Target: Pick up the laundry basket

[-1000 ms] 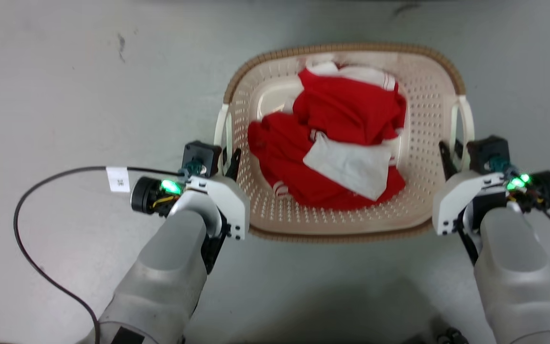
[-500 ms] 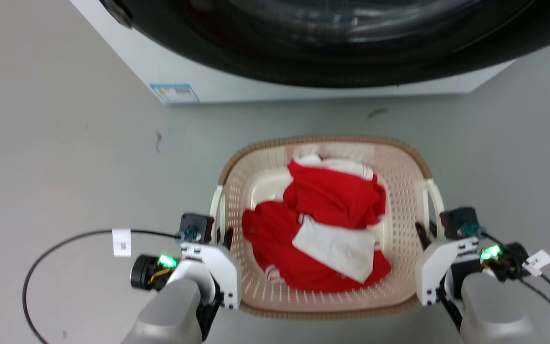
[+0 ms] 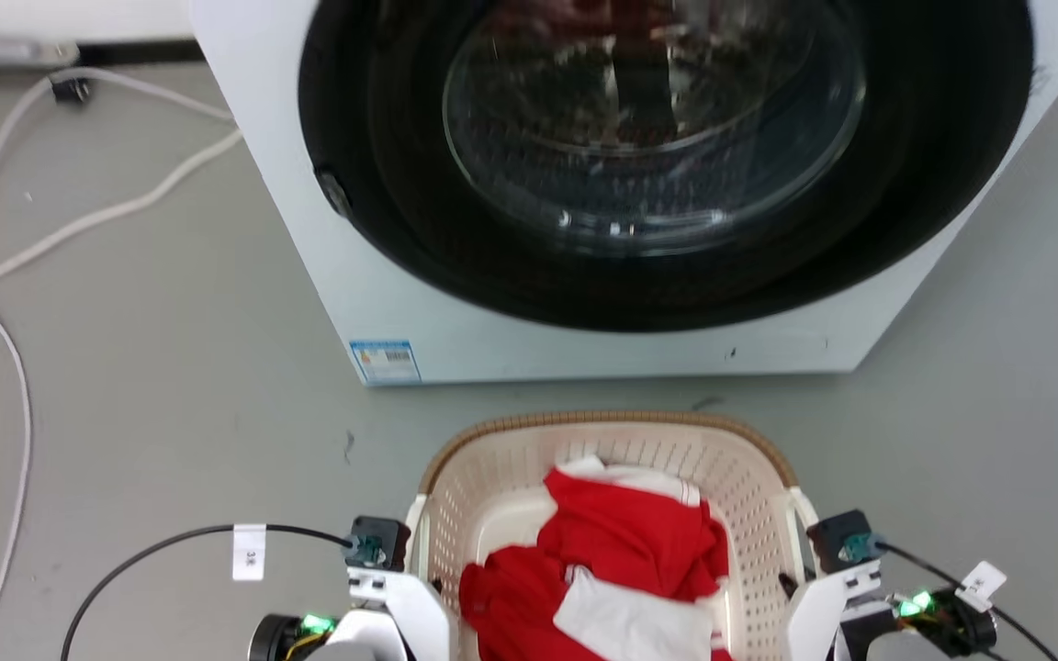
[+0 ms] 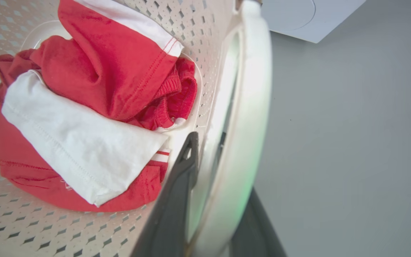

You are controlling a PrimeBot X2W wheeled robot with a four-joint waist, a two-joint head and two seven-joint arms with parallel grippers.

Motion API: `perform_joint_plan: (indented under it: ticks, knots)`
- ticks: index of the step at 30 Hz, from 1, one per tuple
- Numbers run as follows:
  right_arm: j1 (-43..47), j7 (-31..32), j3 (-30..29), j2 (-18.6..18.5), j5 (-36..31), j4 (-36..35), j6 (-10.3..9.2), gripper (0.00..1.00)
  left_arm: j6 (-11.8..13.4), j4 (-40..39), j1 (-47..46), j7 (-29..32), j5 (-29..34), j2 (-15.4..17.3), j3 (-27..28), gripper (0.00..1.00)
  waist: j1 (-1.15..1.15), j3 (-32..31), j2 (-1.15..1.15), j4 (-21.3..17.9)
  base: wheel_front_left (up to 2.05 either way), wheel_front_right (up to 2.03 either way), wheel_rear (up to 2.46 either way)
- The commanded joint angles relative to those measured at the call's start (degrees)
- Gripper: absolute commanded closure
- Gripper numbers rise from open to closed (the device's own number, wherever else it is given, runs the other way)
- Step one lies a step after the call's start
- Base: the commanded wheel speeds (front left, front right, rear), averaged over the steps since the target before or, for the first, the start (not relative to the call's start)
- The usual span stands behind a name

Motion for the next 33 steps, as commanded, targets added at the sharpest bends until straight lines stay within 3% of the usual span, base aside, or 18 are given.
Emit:
perform_joint_plan:
  ticks: [1, 17, 33]
  knots:
    - [2.9, 3.1, 3.9, -1.0, 2.6, 0.5, -0.07, 1.00, -0.5, 0.4, 1.7, 2.6, -1.1, 0.7, -1.0, 1.00, 0.02, -7.8, 0.00, 0.4, 0.00, 0.00, 0.00]
    - [3.2, 13.7, 15.7, -0.9, 13.5, 0.2, -0.06, 1.00, -1.4, 1.4, 0.4, 13.8, -3.3, 1.0, -2.9, 1.00, 0.02, -13.5, 0.00, 0.7, 0.00, 0.00, 0.00]
    - [2.3, 17.4, 21.8, -0.8, 20.1, 0.3, -0.03, 1.00, -1.5, 1.6, 0.7, 15.0, -4.5, 1.6, -4.2, 1.00, 0.02, -13.8, 0.00, 0.1, 0.00, 0.00, 0.00]
